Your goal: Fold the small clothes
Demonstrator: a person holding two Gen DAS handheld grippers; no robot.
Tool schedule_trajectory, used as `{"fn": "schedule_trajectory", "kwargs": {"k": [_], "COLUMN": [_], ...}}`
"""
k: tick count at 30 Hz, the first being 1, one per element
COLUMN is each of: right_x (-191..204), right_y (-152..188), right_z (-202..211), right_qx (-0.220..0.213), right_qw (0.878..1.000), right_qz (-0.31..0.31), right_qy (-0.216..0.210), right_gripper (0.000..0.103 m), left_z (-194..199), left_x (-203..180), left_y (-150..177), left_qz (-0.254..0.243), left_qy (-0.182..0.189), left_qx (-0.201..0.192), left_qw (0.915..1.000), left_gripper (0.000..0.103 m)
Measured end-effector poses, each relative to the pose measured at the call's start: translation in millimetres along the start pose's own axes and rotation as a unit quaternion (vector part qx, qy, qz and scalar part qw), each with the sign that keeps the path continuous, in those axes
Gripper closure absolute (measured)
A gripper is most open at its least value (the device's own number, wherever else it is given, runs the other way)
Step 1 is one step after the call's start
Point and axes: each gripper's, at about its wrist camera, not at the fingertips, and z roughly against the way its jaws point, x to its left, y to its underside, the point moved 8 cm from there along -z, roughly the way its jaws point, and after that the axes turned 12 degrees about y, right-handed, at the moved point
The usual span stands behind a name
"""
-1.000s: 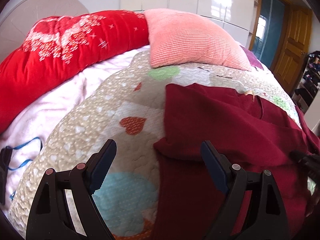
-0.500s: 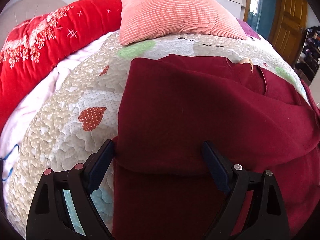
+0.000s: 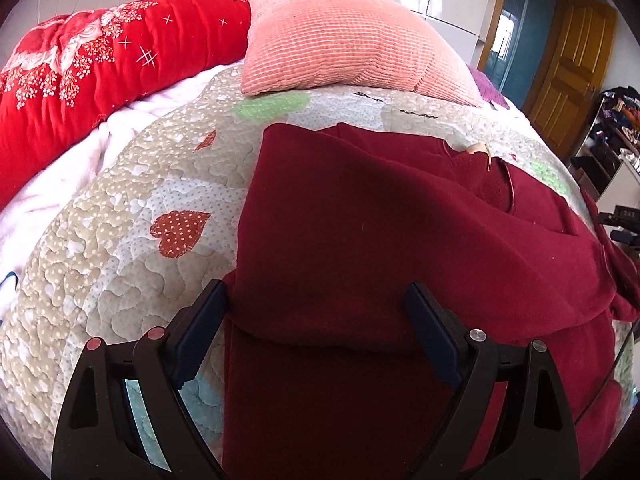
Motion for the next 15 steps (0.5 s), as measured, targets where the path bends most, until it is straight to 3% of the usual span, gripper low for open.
{"fn": "schedule_trajectory", "kwargs": {"k": [2, 6, 8, 11, 13, 15], "right_x": [3, 3, 3, -1, -5, -9], "right_y": [0, 1, 1, 3, 3, 3], "right_z": [-12, -18, -18, -10, -1, 13], "right_qx": [0.009, -0.019, -0.03, -0.041, -0.046, -0.06], "right_qw": [1.0, 0.999, 0.998, 0.997, 0.998, 0.998], "right_qz": [0.007, 0.013, 0.031, 0.036, 0.03, 0.019], "right_qy": [0.015, 0.035, 0.048, 0.048, 0.039, 0.024], "right_gripper": [0.039, 0.039, 0.046, 0.071, 0.092, 0.092], "left_z": [0, 5, 9, 13, 13, 14], "left_x": [-1, -1, 0, 1, 3, 4], "left_y": [0, -3, -5, -7, -7, -8], "left_qz": [-0.002, -0.007, -0.007, -0.005, -0.001, 0.002], "left_qy": [-0.004, -0.013, -0.016, -0.017, -0.018, -0.017], "left_qx": [0.001, -0.008, -0.017, -0.023, -0.022, -0.024], "left_qw": [1.0, 0.9999, 0.9997, 0.9996, 0.9996, 0.9996], "left_gripper": [0.013, 0.013, 0.013, 0.013, 0.013, 0.013]}}
